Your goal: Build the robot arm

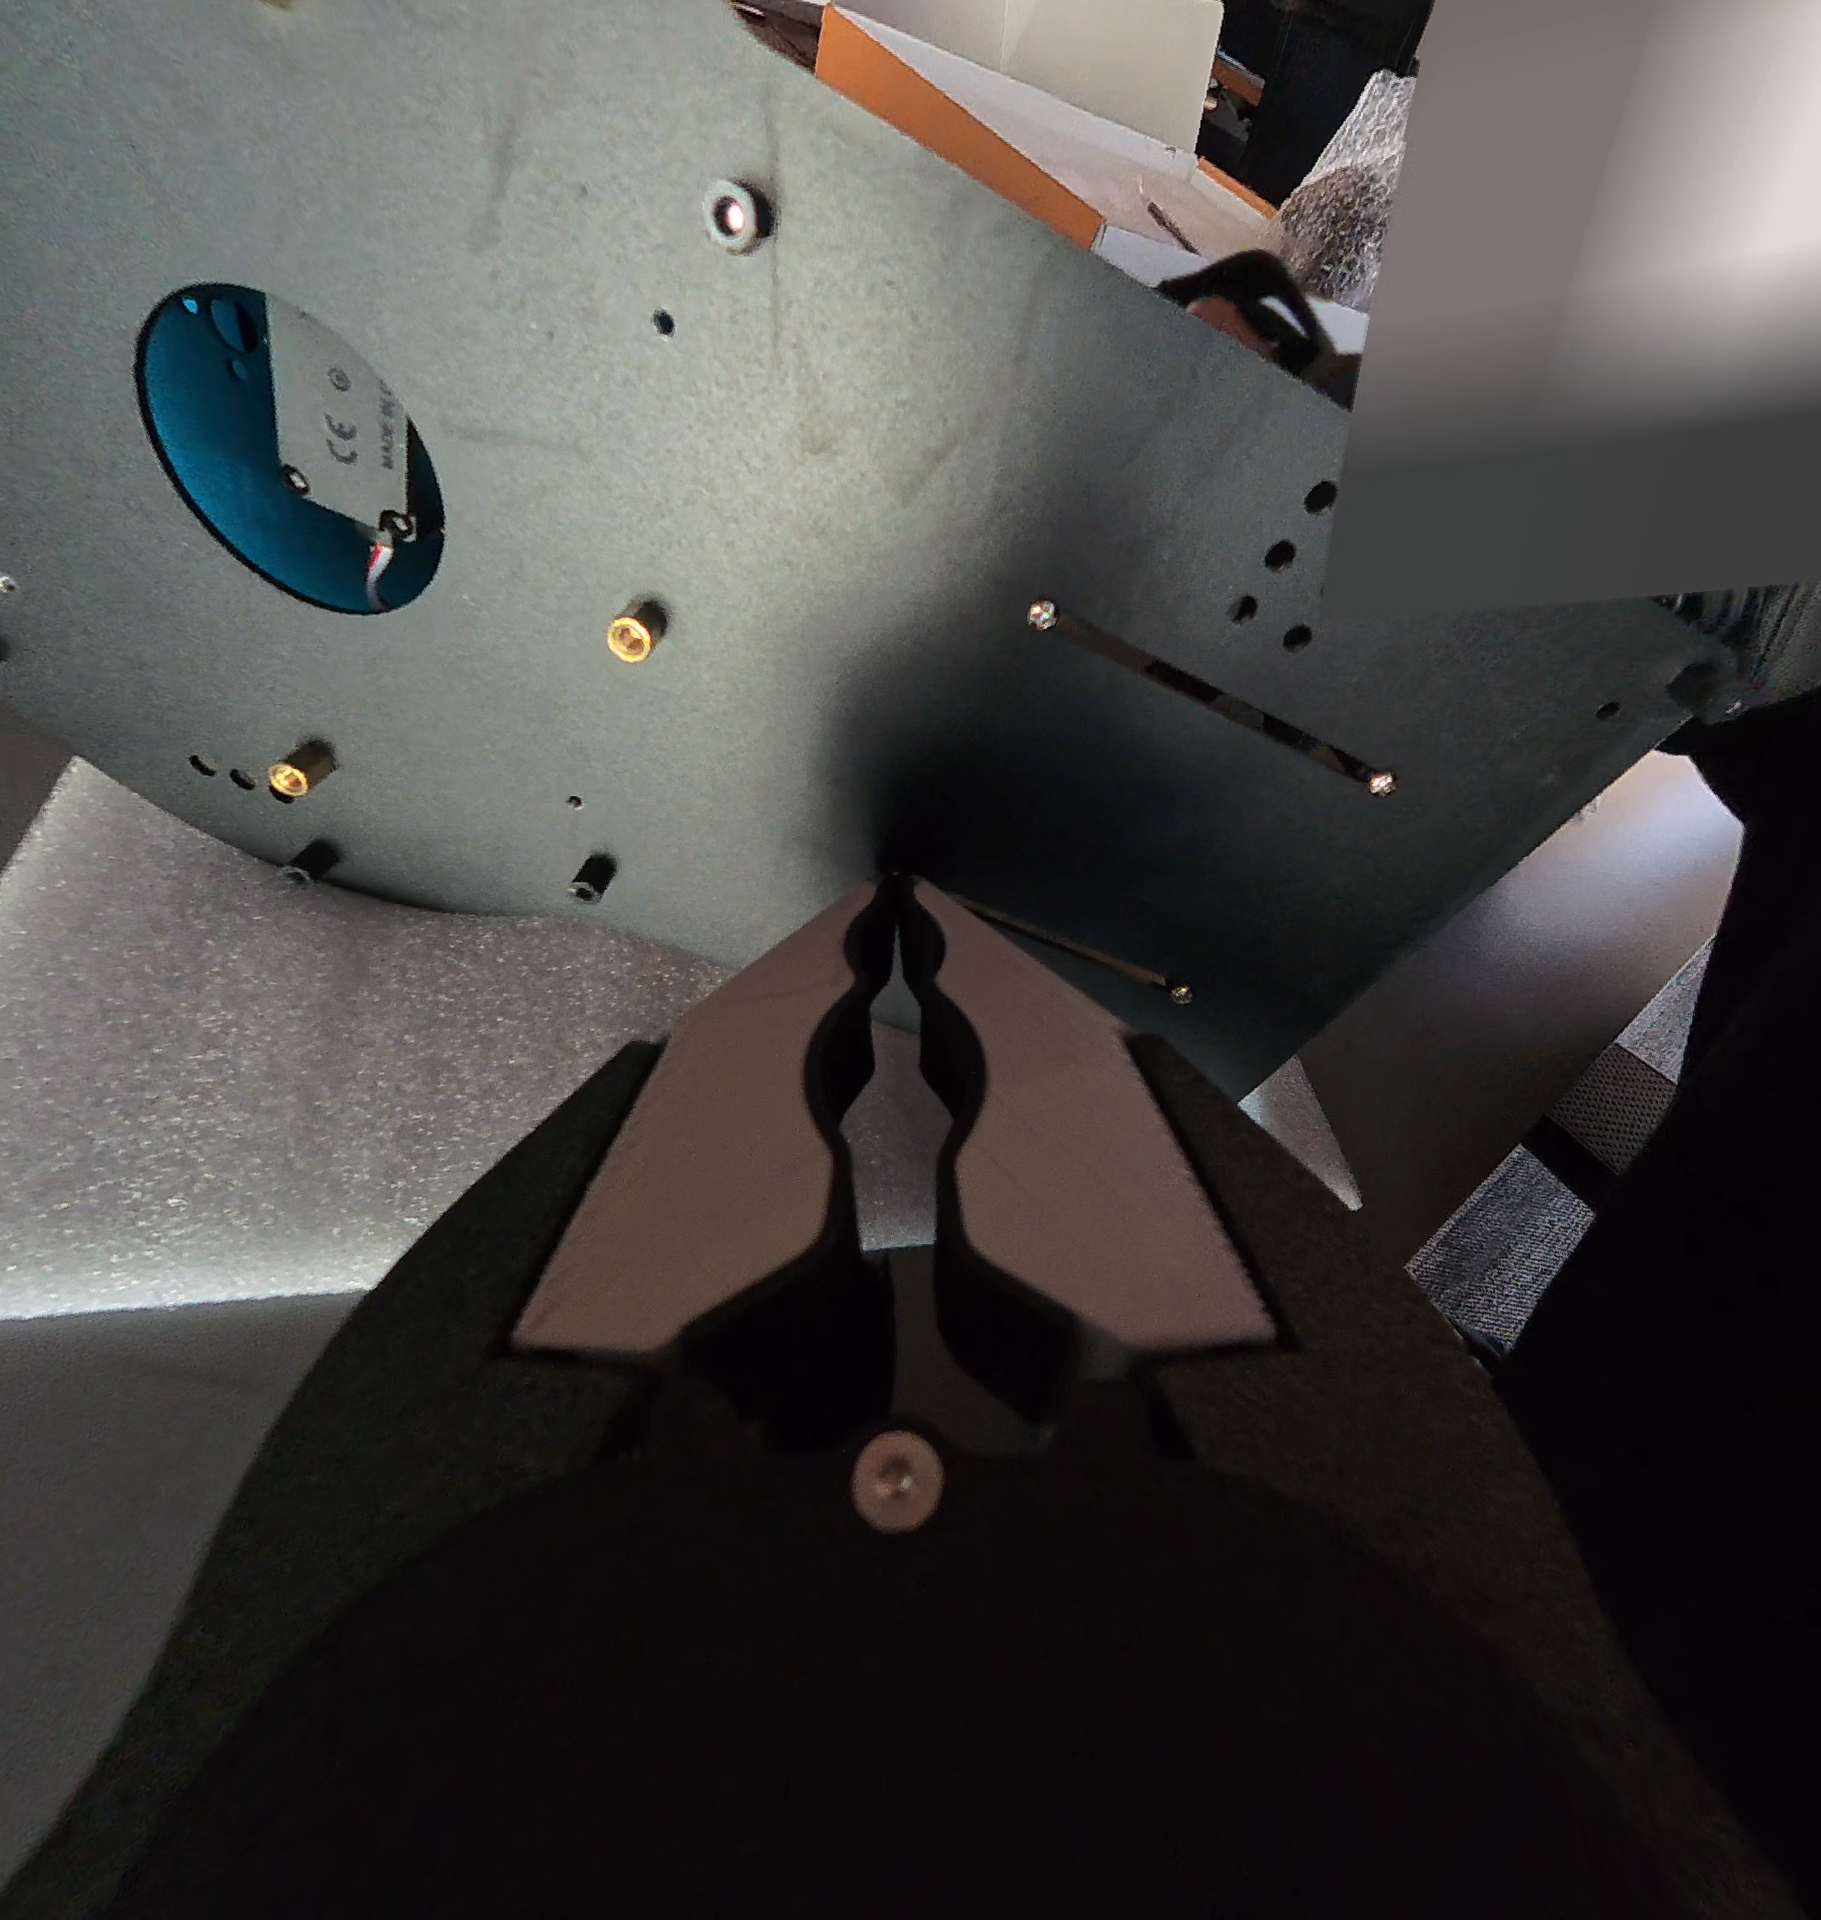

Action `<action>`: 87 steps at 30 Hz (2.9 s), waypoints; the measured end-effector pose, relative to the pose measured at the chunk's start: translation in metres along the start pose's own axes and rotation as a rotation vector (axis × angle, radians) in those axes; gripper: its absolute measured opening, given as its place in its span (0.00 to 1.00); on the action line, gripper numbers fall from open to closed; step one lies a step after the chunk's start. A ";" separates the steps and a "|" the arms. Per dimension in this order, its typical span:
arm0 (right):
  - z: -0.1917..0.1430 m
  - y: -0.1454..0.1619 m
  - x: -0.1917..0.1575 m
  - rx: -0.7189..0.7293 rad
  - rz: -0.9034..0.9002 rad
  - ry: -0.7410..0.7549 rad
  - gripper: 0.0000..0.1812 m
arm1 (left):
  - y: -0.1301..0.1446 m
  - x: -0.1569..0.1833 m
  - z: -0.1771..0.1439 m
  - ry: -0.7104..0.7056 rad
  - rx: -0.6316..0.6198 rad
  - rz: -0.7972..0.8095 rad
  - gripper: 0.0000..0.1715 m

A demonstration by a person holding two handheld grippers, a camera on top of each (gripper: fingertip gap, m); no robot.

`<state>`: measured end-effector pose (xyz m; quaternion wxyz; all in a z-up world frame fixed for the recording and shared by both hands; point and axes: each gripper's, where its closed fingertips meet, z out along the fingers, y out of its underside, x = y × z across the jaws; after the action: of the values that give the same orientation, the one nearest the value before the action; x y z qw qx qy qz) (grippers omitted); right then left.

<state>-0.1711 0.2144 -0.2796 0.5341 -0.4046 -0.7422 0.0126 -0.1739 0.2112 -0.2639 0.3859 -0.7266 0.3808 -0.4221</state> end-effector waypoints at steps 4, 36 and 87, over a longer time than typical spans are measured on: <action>-0.006 -0.002 0.002 0.014 -0.073 0.040 0.04 | 0.000 0.000 0.000 -0.001 -0.006 0.006 0.00; 0.000 0.003 0.010 -0.030 -0.056 0.134 0.10 | -0.001 0.000 0.001 -0.007 0.000 0.007 0.00; 0.007 0.003 0.018 -0.072 0.053 0.074 0.02 | -0.001 -0.001 0.002 -0.016 0.015 -0.005 0.00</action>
<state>-0.1766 0.2299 -0.2697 0.5457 -0.4431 -0.7110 -0.0151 -0.1724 0.2127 -0.2635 0.3934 -0.7280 0.3726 -0.4200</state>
